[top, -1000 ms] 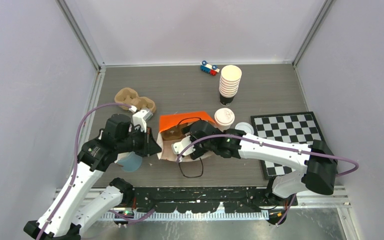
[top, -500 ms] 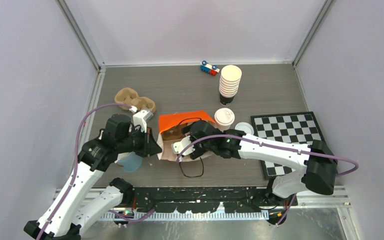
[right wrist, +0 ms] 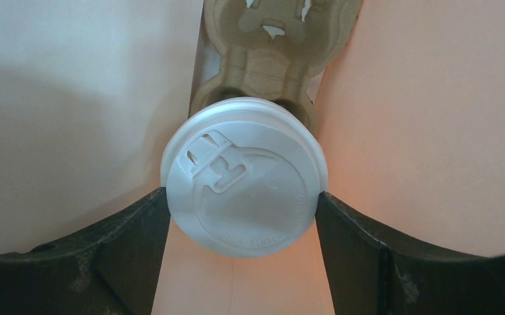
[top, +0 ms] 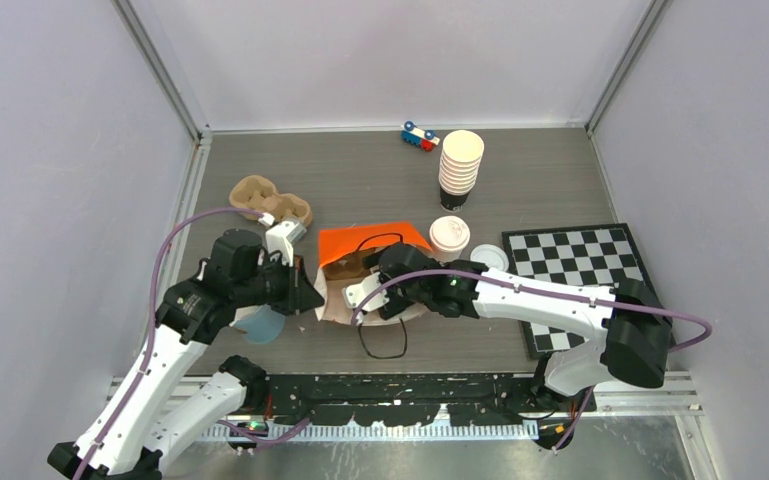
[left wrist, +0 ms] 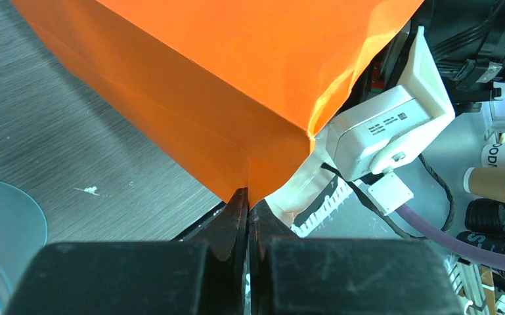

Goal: Pack the takeout coffee

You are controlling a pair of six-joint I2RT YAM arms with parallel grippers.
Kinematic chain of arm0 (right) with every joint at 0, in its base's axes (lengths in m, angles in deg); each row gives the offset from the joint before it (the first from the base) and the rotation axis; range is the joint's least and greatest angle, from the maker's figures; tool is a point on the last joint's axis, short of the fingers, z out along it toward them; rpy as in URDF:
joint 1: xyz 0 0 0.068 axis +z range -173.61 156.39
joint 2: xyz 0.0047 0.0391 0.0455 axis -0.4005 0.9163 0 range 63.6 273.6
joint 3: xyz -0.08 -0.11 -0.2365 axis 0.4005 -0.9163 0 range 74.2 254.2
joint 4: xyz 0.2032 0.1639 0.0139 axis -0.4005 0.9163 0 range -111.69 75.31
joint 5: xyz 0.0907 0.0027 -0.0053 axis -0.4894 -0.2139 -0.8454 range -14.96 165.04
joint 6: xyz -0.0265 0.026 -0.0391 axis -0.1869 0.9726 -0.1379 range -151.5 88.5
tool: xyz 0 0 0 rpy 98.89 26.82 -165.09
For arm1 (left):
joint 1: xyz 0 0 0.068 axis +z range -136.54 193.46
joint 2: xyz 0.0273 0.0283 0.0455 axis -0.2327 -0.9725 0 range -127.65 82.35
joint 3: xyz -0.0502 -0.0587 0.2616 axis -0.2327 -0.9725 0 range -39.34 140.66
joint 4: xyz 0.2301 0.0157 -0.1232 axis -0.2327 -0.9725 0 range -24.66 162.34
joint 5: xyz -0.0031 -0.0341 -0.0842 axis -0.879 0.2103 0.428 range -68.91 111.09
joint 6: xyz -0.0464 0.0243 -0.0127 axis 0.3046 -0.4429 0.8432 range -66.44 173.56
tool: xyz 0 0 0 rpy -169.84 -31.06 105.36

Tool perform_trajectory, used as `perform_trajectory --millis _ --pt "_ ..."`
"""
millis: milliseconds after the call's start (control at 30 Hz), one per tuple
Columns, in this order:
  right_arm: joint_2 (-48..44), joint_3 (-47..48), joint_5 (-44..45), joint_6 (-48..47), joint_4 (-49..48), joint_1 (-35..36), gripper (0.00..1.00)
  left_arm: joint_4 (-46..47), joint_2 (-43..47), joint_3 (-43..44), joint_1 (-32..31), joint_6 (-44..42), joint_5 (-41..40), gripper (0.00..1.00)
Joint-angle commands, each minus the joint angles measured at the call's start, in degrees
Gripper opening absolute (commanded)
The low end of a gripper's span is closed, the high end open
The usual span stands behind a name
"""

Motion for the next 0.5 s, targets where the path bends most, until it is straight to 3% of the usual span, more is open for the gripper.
perform_trajectory --millis 0,467 --pt "0.86 -0.66 0.52 0.94 -3.66 -0.54 0.70 2.30 0.93 -0.34 0.30 0.74 1.84 0.00" --pt "1.32 -2.39 1.73 2.39 -5.72 -1.57 0.70 3.18 1.37 -1.14 0.30 1.69 2.44 0.00"
